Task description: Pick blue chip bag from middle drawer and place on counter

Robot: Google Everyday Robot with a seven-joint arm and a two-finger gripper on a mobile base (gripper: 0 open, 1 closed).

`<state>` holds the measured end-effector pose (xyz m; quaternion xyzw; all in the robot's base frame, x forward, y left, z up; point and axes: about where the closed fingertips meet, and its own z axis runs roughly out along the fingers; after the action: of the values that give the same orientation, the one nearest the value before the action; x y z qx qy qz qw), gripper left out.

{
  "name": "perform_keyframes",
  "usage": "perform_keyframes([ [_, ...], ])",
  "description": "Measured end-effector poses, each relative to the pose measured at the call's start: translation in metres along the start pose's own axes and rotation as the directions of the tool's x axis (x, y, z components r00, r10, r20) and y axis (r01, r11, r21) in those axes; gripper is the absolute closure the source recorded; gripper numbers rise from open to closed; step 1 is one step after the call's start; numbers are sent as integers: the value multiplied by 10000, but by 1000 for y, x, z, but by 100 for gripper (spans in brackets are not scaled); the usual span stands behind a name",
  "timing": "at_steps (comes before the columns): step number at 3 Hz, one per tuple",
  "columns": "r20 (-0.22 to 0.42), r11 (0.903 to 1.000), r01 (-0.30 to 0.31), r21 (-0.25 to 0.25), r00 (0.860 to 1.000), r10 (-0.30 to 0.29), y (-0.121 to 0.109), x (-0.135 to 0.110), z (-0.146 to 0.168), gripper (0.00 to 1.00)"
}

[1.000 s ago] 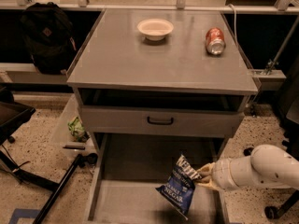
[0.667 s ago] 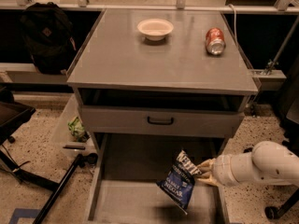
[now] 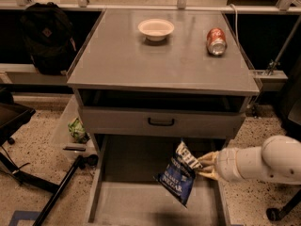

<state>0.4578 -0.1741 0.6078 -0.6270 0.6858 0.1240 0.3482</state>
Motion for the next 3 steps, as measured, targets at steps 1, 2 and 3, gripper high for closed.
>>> perform_keyframes([
  [1, 458, 9923, 1088, 599, 9927, -1116, 36, -86, -51, 100],
  [2, 513, 9776, 1788, 1111, 9813, -1853, 41, -128, -74, 100],
  [3, 513, 9775, 1789, 1114, 9813, -1854, 40, -128, -74, 100],
])
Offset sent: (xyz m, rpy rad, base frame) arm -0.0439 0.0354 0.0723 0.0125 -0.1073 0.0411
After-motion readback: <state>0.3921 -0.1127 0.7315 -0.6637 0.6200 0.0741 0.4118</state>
